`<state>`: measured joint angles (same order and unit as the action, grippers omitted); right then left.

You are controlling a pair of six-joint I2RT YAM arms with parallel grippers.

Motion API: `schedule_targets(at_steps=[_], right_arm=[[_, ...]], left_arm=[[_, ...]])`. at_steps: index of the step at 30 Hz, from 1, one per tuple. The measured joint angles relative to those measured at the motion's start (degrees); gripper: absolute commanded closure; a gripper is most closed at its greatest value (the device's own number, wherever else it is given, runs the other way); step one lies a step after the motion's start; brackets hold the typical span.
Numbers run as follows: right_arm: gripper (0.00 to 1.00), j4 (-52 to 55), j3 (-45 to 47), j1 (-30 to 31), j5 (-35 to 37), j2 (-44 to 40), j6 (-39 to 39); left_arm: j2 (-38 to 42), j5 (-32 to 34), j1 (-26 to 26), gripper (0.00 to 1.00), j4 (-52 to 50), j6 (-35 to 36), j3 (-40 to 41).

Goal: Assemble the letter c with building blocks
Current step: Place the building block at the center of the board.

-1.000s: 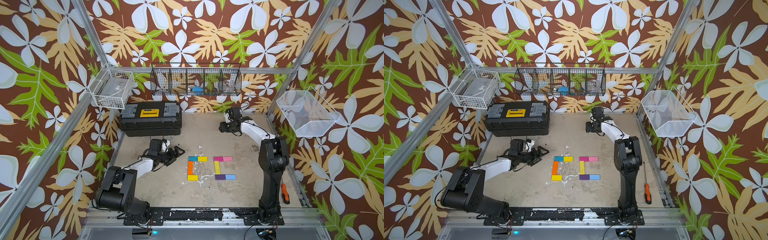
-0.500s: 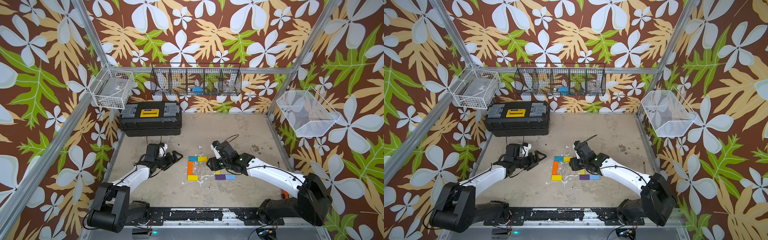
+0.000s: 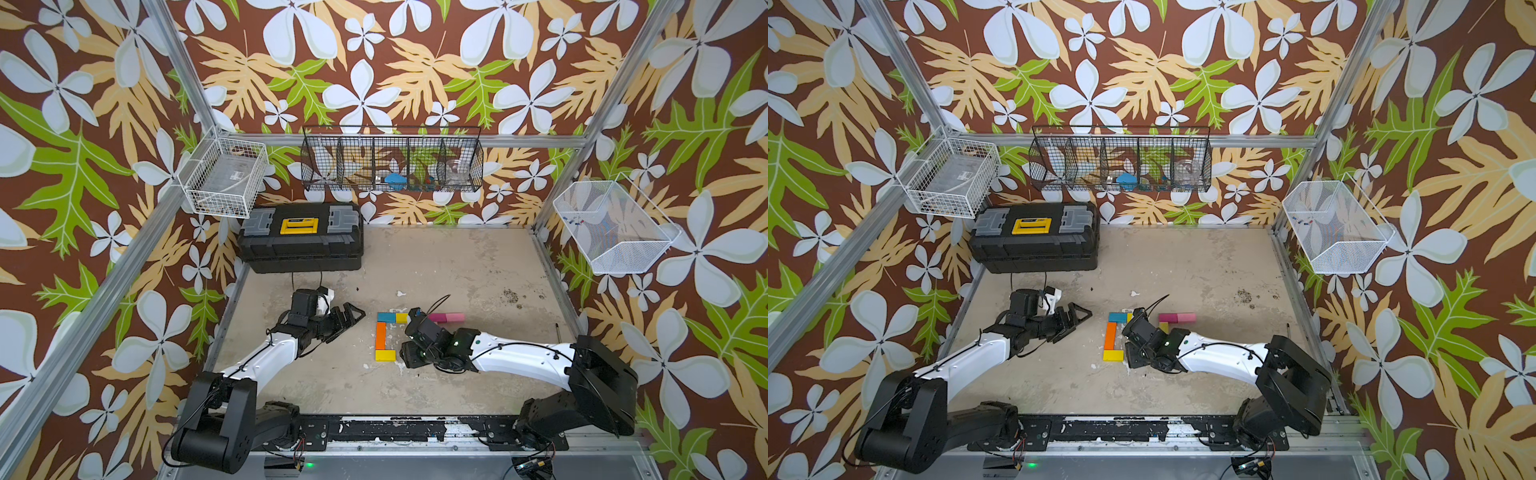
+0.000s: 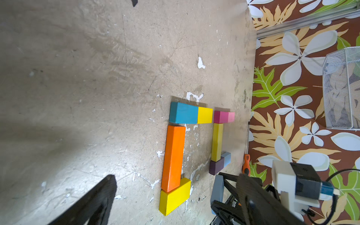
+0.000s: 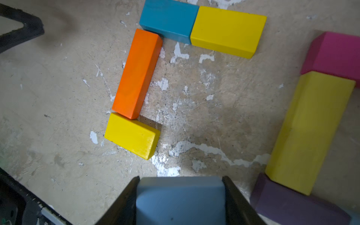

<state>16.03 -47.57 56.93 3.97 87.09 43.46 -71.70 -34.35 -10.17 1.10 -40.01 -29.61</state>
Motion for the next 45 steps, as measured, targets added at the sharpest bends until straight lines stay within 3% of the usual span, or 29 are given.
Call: schedule_targets(at_steps=[9, 23, 45], right_arm=[[0.68, -1.49, -0.74, 0.42, 0.9, 4.83, 1.4], [0.42, -1.4, -1.86, 0.44, 1.05, 6.43, 1.51], [0.31, -1.86, -0.66, 0.42, 0.9, 6.34, 1.31]], left_arm=[[-0.04, -0.07, 0.0, 0.0, 0.07, -0.39, 1.07], [-0.55, -0.59, 0.0, 0.0, 1.55, -1.66, 1.57], [-0.17, -0.59, 0.0, 0.0, 1.79, -1.86, 1.66]])
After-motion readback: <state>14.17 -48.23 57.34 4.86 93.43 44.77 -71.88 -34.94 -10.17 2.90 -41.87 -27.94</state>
